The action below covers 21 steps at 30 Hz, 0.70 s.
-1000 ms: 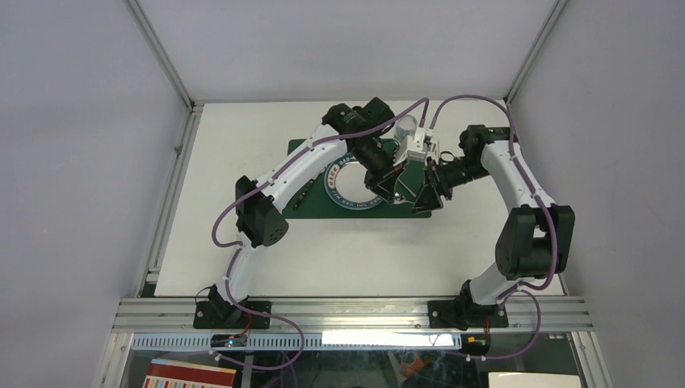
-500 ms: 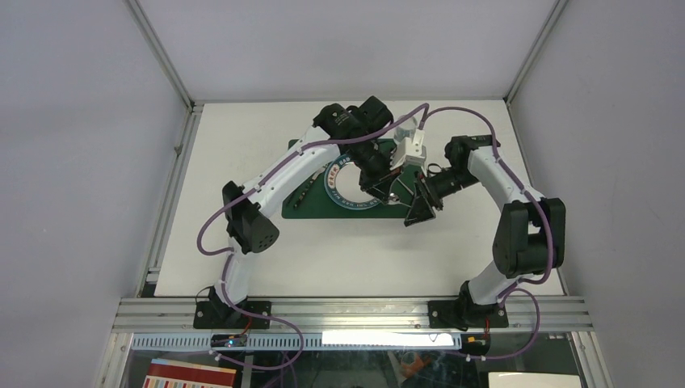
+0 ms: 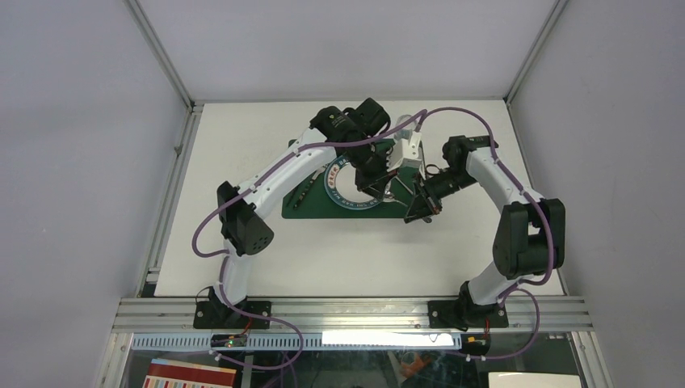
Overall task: Set the dinner table for one person
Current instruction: Adjust the spoon at the center of the board.
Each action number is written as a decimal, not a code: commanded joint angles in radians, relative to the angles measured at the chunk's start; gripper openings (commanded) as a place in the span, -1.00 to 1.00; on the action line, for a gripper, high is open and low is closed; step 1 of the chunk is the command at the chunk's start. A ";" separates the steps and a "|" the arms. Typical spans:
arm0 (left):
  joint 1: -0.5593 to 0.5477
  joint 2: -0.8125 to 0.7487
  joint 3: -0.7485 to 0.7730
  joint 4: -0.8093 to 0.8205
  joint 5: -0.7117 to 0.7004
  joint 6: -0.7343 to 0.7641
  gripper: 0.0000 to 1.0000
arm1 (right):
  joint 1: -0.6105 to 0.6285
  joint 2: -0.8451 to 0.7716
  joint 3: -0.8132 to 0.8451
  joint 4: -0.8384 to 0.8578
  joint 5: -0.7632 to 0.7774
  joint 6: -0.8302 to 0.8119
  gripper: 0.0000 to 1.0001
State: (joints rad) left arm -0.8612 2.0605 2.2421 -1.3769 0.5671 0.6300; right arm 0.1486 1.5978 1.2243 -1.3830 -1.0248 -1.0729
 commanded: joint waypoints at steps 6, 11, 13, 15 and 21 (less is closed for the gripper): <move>0.012 -0.027 0.014 0.153 -0.209 -0.083 -0.10 | 0.005 -0.122 0.000 0.038 0.106 0.188 -1.00; 0.039 -0.044 0.017 0.207 -0.184 -0.108 0.48 | 0.004 -0.265 -0.068 0.245 0.292 0.365 -1.00; 0.049 -0.048 0.020 0.213 -0.173 -0.106 0.45 | 0.004 -0.286 -0.083 0.295 0.364 0.412 -1.00; 0.056 -0.044 0.028 0.215 -0.185 -0.116 0.46 | 0.005 -0.308 -0.119 0.375 0.480 0.481 -1.00; 0.111 -0.115 0.025 0.201 -0.184 -0.144 0.15 | 0.009 -0.298 -0.204 0.528 0.844 0.536 -1.00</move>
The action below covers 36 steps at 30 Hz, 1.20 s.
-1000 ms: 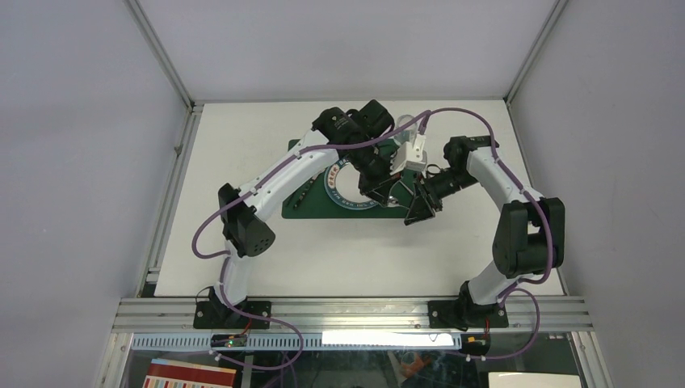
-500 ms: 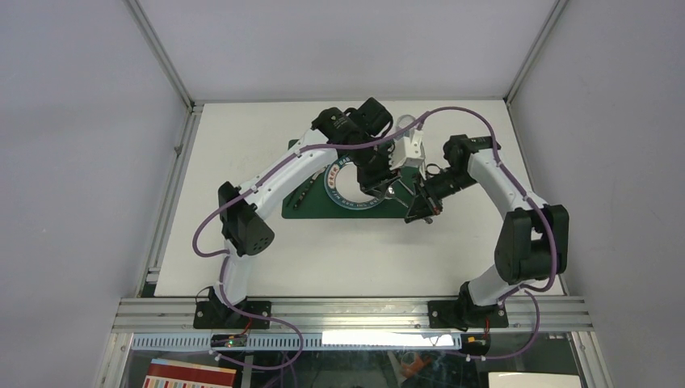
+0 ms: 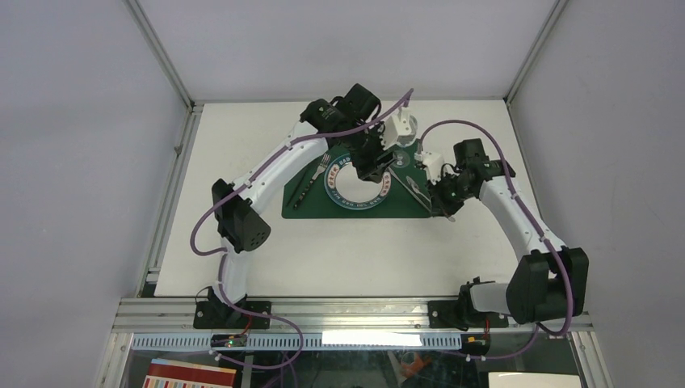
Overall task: Set the dinner table for one person
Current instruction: Adjust the spoon at the center of the board.
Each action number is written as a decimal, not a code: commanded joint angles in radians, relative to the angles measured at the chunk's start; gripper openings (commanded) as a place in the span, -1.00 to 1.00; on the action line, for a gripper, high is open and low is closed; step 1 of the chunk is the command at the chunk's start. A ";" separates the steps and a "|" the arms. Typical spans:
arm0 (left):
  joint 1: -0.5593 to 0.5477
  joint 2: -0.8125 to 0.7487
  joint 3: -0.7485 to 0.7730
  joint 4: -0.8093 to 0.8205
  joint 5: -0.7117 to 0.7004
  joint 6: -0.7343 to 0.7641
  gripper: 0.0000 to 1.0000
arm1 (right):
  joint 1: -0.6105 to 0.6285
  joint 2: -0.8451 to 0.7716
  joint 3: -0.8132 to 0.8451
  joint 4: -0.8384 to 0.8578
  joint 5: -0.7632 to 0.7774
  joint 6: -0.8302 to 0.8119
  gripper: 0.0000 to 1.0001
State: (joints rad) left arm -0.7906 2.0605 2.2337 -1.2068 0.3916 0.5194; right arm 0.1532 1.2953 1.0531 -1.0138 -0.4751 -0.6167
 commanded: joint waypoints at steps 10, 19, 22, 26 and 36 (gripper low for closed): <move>0.211 -0.346 -0.096 0.078 0.015 -0.073 0.17 | 0.096 -0.018 -0.321 0.652 0.953 -0.032 -1.00; 0.211 -0.377 -0.141 0.098 -0.010 -0.089 0.10 | 0.188 0.012 -0.431 0.979 1.146 -0.287 -1.00; 0.211 -0.379 -0.149 0.098 -0.011 -0.093 0.09 | 0.210 0.037 -0.447 1.002 1.146 -0.347 -1.00; 0.211 -0.381 -0.157 0.099 -0.014 -0.097 0.07 | 0.272 0.070 -0.512 1.104 1.165 -0.459 -1.00; 0.211 -0.415 -0.186 0.102 -0.016 -0.100 0.02 | 0.303 0.208 -0.405 0.925 1.114 -0.381 -1.00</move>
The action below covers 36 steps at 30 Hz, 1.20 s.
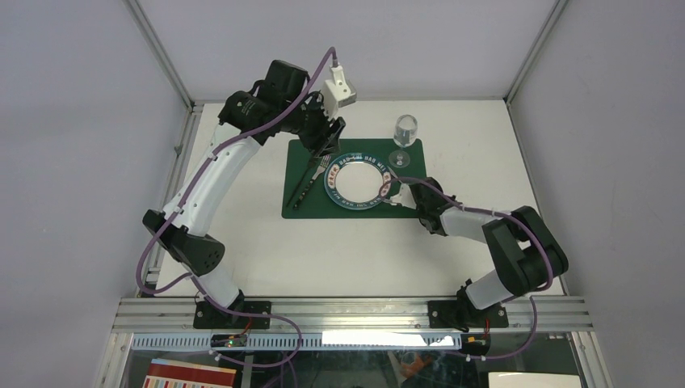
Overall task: Set the dinner table for one person
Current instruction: Adjust the spoon at the center of the board.
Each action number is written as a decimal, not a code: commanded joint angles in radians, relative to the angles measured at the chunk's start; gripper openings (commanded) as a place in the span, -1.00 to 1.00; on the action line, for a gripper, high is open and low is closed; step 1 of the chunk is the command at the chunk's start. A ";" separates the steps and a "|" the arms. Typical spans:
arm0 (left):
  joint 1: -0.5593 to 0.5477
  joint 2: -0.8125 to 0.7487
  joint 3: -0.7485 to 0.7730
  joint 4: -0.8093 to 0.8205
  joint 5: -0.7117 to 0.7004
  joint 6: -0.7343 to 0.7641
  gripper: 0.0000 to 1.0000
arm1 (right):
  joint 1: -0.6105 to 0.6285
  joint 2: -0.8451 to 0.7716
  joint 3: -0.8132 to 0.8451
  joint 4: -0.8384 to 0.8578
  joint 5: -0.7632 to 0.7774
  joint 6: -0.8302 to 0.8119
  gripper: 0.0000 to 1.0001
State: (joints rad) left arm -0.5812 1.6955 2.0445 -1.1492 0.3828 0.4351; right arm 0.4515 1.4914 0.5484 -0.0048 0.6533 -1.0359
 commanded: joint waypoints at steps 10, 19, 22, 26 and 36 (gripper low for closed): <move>0.002 -0.082 -0.011 0.048 -0.010 -0.016 -0.07 | 0.004 0.036 0.159 -0.200 -0.034 0.064 -0.31; 0.002 -0.100 -0.015 0.051 -0.010 -0.010 -0.07 | 0.003 -0.008 0.236 -0.480 -0.144 0.138 -0.12; 0.002 -0.100 -0.015 0.052 -0.008 -0.011 -0.07 | 0.003 -0.044 0.280 -0.583 -0.199 0.184 -0.17; 0.002 -0.108 -0.022 0.052 -0.009 -0.011 -0.07 | -0.022 -0.145 0.370 -0.645 -0.287 0.256 -0.27; 0.001 -0.128 -0.046 0.051 -0.004 -0.006 -0.03 | -0.304 0.017 0.675 -0.934 -0.848 0.326 -0.10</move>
State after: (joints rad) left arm -0.5812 1.6253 2.0148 -1.1343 0.3717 0.4335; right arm 0.2375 1.4319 1.1248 -0.7807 0.0917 -0.7368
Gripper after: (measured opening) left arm 0.482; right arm 0.446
